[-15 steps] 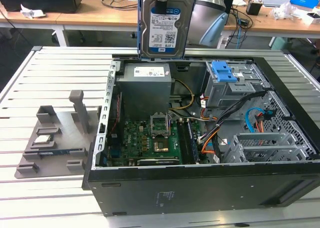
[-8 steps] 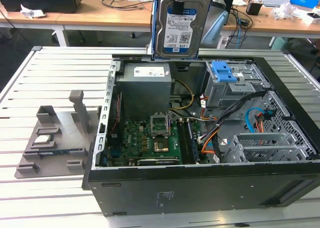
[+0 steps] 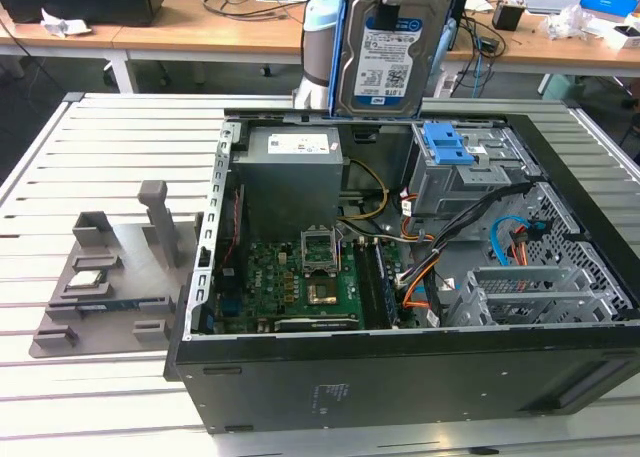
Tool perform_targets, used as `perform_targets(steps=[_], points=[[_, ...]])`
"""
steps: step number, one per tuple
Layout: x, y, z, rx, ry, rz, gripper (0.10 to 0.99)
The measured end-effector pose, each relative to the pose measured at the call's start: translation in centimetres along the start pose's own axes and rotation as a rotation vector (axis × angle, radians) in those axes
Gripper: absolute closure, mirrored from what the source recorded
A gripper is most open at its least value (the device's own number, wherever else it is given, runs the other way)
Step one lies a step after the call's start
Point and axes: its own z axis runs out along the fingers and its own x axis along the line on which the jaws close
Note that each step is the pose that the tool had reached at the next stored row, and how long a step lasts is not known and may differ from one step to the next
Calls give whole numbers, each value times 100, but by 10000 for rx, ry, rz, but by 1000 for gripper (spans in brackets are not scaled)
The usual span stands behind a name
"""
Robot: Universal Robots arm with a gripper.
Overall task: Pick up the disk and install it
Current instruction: 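Pick up the disk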
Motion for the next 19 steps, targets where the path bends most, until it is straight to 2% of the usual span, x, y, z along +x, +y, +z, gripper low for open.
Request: perform_targets(steps=[5,7,14,19], points=[[0,-148,-9,0,0,0,722],[0,-174,-11,0,0,0,722],[23,-177,-12,-1,0,-1,722],[169,-176,-14,0,0,1,722]])
